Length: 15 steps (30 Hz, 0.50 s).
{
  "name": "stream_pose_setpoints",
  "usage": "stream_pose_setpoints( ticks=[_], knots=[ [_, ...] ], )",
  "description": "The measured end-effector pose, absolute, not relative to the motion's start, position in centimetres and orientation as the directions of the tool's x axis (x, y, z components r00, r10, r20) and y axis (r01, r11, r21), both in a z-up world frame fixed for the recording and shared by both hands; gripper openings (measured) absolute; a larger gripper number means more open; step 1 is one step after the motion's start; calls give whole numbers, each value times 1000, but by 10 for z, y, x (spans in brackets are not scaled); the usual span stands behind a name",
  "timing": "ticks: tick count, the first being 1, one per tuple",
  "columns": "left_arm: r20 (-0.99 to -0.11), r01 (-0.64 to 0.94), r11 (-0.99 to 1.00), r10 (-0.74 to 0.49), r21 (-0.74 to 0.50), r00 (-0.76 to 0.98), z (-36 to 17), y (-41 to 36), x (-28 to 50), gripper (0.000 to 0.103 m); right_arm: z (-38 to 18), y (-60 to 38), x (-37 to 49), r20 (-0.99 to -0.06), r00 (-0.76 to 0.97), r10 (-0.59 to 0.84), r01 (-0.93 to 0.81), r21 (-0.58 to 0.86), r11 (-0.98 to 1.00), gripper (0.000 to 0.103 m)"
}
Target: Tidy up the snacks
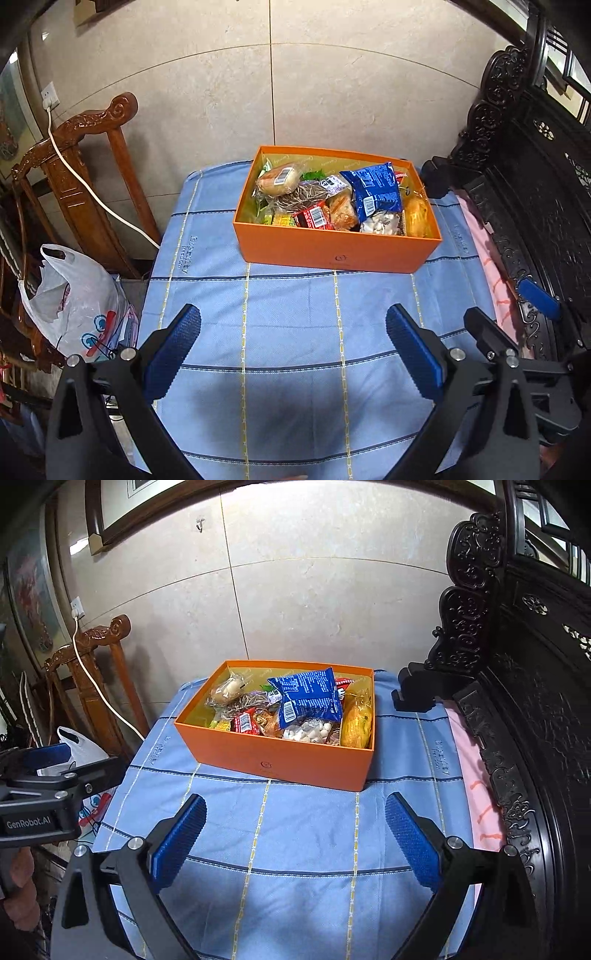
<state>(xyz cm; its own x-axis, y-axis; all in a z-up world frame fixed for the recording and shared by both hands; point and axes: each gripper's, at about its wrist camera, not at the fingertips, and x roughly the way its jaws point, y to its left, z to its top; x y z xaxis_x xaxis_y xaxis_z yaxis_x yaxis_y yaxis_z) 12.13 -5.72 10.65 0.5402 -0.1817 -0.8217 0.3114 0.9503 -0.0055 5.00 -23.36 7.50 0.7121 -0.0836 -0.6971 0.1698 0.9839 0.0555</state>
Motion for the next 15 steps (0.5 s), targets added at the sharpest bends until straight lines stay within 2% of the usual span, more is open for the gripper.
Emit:
stream_pose_setpoints(
  ticks=[15],
  knots=[
    [-807, 305, 953, -179, 1, 563, 108, -52, 107, 98, 73, -233, 40, -699, 710, -85, 165, 47, 985, 98]
  ],
)
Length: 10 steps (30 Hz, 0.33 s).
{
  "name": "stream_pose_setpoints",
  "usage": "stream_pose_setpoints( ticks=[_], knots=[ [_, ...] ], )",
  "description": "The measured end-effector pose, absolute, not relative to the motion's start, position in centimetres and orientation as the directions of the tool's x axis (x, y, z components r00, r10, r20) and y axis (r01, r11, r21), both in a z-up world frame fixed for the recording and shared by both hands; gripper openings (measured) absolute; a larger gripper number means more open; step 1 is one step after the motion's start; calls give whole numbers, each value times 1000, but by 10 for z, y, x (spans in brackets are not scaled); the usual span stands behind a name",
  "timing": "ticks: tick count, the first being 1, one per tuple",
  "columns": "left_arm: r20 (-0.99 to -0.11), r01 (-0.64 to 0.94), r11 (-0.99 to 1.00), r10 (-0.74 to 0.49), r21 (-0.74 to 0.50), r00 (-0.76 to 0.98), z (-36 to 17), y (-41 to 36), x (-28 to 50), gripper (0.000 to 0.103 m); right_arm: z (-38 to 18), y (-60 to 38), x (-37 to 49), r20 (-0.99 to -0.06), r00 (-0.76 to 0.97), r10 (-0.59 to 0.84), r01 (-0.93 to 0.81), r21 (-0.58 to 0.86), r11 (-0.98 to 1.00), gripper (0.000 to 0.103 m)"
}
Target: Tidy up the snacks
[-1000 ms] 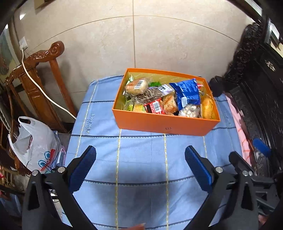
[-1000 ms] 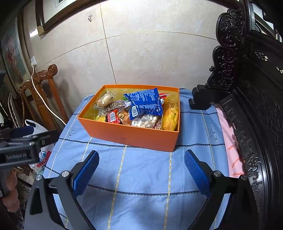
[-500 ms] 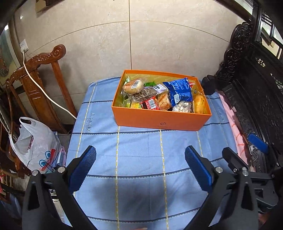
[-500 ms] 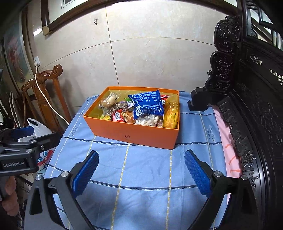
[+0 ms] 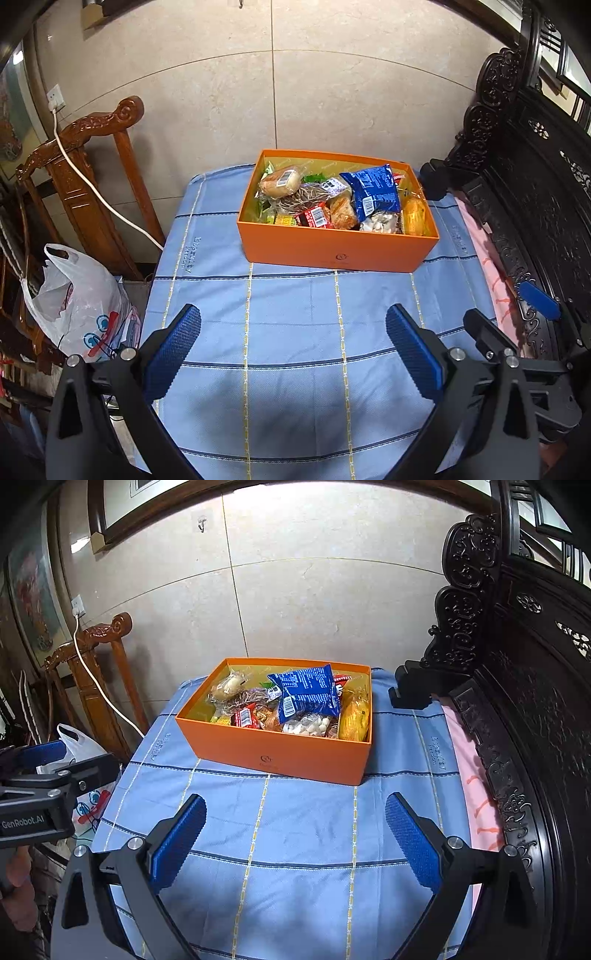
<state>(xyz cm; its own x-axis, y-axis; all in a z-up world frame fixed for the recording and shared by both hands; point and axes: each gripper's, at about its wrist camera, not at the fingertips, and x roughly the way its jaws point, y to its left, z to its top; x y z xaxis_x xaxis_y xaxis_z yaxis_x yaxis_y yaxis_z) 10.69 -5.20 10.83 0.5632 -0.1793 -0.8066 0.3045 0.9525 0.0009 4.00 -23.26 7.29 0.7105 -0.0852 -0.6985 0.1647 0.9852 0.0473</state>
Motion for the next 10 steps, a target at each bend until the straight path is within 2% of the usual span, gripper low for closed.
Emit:
stream_pose_setpoints(
  ticks=[10],
  knots=[
    [-823, 311, 950, -152, 31, 548, 100, -52, 105, 98, 66, -235, 39, -712, 699, -69, 154, 56, 987, 98]
  ],
)
